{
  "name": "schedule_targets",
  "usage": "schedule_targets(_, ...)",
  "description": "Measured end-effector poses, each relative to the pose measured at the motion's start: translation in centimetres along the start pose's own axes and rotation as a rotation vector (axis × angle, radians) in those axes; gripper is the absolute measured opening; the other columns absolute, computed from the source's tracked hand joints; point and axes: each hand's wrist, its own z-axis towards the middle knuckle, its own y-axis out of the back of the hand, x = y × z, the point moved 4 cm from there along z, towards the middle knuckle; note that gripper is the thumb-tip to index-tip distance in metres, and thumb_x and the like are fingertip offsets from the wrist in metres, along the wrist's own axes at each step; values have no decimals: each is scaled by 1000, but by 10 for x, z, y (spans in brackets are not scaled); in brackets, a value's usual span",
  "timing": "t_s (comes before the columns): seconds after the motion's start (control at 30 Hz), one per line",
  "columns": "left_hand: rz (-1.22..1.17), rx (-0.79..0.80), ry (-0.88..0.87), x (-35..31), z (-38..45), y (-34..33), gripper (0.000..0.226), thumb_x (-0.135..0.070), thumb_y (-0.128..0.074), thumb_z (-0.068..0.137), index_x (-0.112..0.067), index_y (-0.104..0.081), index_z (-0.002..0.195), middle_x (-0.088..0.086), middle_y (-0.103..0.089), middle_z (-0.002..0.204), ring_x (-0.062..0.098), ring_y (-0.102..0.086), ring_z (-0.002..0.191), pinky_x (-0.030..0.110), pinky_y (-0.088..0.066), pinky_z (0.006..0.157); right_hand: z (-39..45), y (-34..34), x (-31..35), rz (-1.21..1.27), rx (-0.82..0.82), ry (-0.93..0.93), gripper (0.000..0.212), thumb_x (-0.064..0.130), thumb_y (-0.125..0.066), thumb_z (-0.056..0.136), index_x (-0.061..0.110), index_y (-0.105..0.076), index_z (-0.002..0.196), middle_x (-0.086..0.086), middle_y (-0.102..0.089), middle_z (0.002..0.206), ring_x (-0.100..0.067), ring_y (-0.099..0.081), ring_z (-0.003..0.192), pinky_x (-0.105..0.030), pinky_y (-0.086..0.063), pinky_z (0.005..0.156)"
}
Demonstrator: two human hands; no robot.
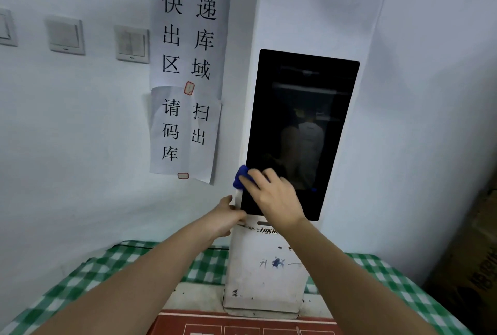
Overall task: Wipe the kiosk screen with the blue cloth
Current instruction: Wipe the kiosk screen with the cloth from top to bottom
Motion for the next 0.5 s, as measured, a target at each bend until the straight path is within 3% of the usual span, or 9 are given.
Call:
schedule_targets(0.1,-8,-9,13,2,2,0,79,-12,-50,88,-16,-5,153,-2,-48,137,16,-44,111,30,-41,89,2,-2,0,23,-5,-61,88,7,-86,40,13,-60,123,-5,-59,111,-25,-55,83,-30,-47,51)
schedule_targets(0.17,-6,-24,18,5,3,2,79,-11,-50,87,-16,-5,153,-3,-48,129,16,-45,111,29,-40,85,-5,-10,7,28,27,2,82,9,-84,45,12,-60,123,-4,-58,113,-24,-54,84,-31,-48,53)
schedule_targets(0.27,8,-30,26,8,3,4,79,-11,-51,86,-18,-8,152,-4,-43,142,18,-45,120,28,-41,85,-13,-17,15,-31,85,134,67,12,-80,55,13,-60,119,-2,-55,109,-22,-49,83,-29,-45,54)
schedule_targets(0.33,8,-29,32,8,3,4,80,-12,-51,86,-18,-7,152,-3,-42,145,19,-44,124,29,-41,87,-7,-12,11,-69,88,173,68,16,-82,55,14,-60,119,-2,-54,108,-21,-49,83,-29,-44,54)
schedule_targets(0.5,16,-36,30,4,2,2,82,-12,-52,86,-16,-4,152,-2,-46,140,19,-45,121,32,-42,94,23,12,-4,-33,-51,-36,63,6,-80,55,14,-63,116,-3,-59,108,-23,-53,81,-30,-44,53)
